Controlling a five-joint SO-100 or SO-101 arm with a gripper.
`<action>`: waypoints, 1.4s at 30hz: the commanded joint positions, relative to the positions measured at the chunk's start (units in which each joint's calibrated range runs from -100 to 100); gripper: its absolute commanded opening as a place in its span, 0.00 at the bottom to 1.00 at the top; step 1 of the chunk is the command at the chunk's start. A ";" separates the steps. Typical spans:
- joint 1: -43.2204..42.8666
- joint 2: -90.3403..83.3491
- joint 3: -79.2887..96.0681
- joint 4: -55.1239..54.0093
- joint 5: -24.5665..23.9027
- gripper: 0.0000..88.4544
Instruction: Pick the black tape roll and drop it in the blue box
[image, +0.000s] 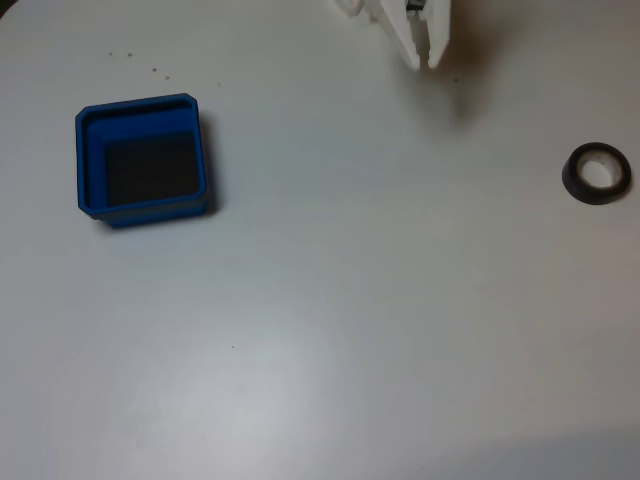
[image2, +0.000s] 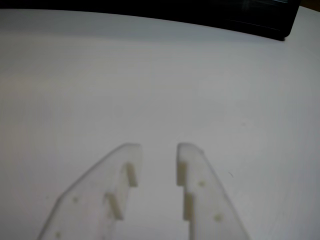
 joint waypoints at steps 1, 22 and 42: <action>-0.21 -3.15 0.90 -0.77 -0.20 0.01; -40.27 -3.15 0.90 -0.69 -0.20 0.01; -40.37 -3.15 0.90 -0.69 -0.20 0.01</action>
